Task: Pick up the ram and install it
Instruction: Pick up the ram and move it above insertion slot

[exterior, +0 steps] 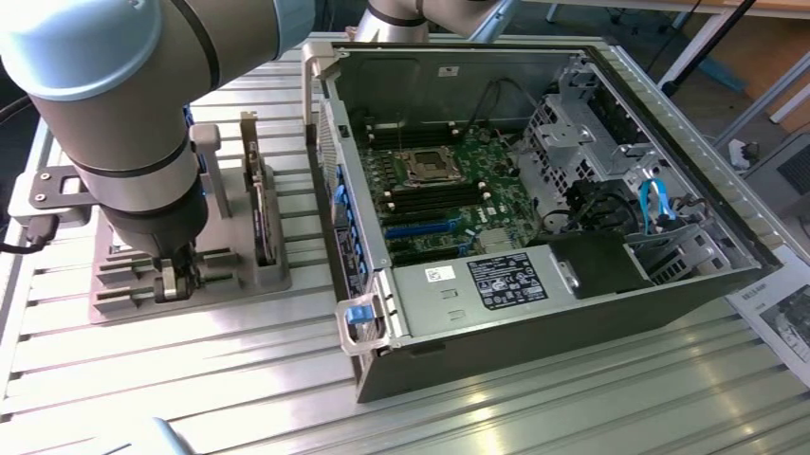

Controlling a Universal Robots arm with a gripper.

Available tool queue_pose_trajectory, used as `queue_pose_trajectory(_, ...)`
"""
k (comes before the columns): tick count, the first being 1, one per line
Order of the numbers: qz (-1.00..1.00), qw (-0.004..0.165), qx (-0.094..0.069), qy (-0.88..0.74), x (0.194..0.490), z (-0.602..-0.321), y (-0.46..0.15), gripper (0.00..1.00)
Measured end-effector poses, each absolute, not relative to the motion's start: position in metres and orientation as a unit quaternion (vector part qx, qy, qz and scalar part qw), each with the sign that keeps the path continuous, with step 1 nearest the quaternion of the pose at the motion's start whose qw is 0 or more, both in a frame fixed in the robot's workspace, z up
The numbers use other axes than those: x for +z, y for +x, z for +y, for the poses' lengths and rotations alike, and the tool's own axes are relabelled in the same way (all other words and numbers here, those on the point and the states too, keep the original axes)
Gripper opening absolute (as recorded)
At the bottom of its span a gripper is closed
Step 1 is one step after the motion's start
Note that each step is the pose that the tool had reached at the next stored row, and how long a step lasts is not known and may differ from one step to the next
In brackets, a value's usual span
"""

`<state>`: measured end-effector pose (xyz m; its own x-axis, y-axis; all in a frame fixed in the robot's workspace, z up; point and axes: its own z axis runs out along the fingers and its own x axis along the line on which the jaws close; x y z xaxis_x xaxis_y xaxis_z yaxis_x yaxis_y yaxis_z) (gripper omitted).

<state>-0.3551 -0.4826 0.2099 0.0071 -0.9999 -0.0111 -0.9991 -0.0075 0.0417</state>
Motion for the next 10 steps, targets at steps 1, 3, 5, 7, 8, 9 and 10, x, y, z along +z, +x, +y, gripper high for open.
queue_pose_trajectory(1,-0.704,0.011,-0.019,0.71,0.211,-0.483,-0.355,0.12)
queue_pose_trajectory(3,-0.704,0.011,-0.019,0.71,0.212,-0.483,-0.355,0.12)
queue_pose_trajectory(5,-0.704,0.011,-0.019,0.71,0.214,-0.483,-0.355,0.12)
queue_pose_trajectory(7,-0.704,0.01,-0.019,0.71,0.218,-0.483,-0.355,0.12)
queue_pose_trajectory(8,-0.704,0.01,-0.019,0.71,0.219,-0.483,-0.355,0.12)
queue_pose_trajectory(9,-0.704,0.01,-0.02,0.71,0.221,-0.483,-0.355,0.12)
queue_pose_trajectory(10,-0.704,0.01,-0.02,0.71,0.224,-0.483,-0.355,0.12)
